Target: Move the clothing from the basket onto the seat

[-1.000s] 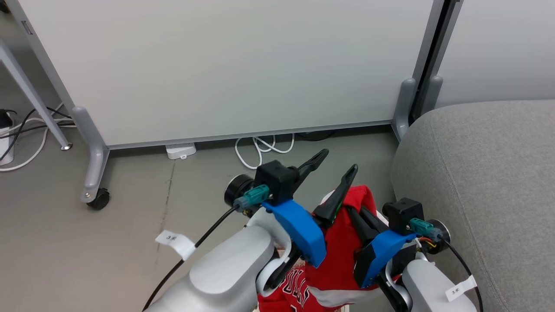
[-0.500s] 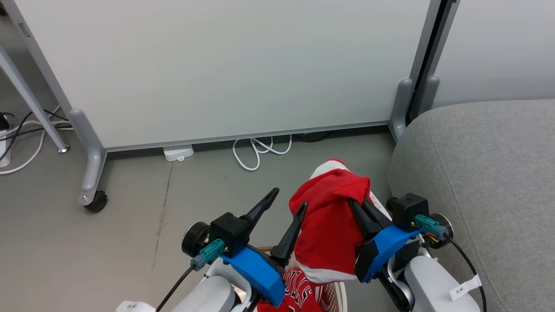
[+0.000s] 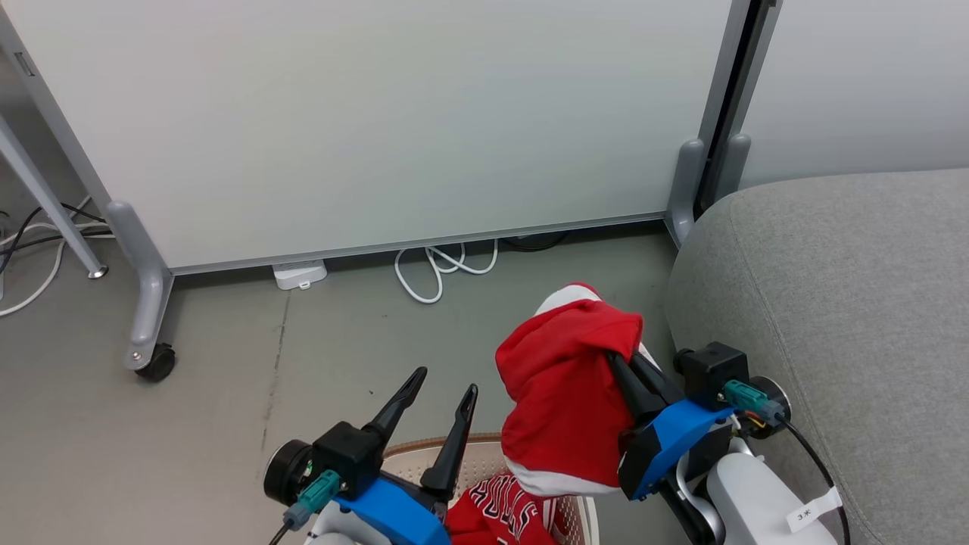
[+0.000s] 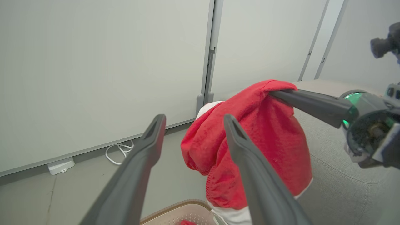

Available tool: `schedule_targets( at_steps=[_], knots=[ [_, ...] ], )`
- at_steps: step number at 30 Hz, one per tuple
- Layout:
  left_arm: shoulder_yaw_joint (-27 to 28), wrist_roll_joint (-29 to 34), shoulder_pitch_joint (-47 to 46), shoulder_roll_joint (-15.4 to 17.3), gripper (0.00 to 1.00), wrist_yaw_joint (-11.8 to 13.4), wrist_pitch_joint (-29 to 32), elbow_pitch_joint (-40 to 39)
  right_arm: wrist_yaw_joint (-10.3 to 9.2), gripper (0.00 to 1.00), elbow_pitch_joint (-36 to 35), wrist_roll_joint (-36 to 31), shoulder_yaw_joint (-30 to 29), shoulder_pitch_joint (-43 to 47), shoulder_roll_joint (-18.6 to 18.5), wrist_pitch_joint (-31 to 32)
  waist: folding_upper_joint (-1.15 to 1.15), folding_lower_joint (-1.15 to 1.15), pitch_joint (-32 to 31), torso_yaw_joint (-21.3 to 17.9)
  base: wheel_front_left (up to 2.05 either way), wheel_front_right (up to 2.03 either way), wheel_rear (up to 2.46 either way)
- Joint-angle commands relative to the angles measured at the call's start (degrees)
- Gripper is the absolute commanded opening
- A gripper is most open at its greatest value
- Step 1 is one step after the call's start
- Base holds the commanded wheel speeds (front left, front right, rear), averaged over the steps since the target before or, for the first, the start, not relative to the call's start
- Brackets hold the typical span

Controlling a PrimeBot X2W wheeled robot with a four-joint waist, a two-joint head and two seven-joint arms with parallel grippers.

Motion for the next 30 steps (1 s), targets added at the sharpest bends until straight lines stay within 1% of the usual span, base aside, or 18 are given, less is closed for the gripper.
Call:
schedule_targets(
  at_steps=[1, 7, 16, 21, 30],
  knots=[
    [0.9, 0.6, 1.2, 0.1, 1.0, -0.3, -0.1, -0.4, 0.03, 0.0, -0.4, 0.3, -0.2, 0.8, -0.1, 0.2, 0.0, 0.0, 0.0, -0.1, 0.0, 0.0, 0.0],
    [4.2, 2.5, 3.8, -1.0, 1.0, -0.9, -0.2, -0.9, 0.03, 0.0, -1.2, 0.3, -0.6, 1.4, -0.1, 0.4, 0.0, 0.0, 0.0, 0.0, 0.0, 0.0, 0.0],
    [6.1, 4.4, 4.9, -2.3, 1.0, -1.4, -0.2, -1.2, 0.03, 0.0, -2.1, 0.7, -0.7, 1.9, -0.1, 0.8, 0.0, 0.0, 0.2, -0.7, 0.0, 0.0, 0.0],
    [6.3, 4.7, 5.3, -2.7, 1.0, -1.5, -0.2, -1.2, 0.03, 0.0, -2.5, 1.0, -0.3, 1.6, -0.2, 0.8, 0.0, 0.0, 0.4, -2.9, 0.0, 0.0, 0.0],
    [5.2, 4.1, 4.2, -2.9, 1.0, -1.4, -0.2, -1.9, 0.04, 0.0, -3.1, 0.9, 0.0, 1.4, -0.2, 1.1, 0.0, 0.0, 1.2, -9.4, 0.0, 0.0, 0.0]
  ],
)
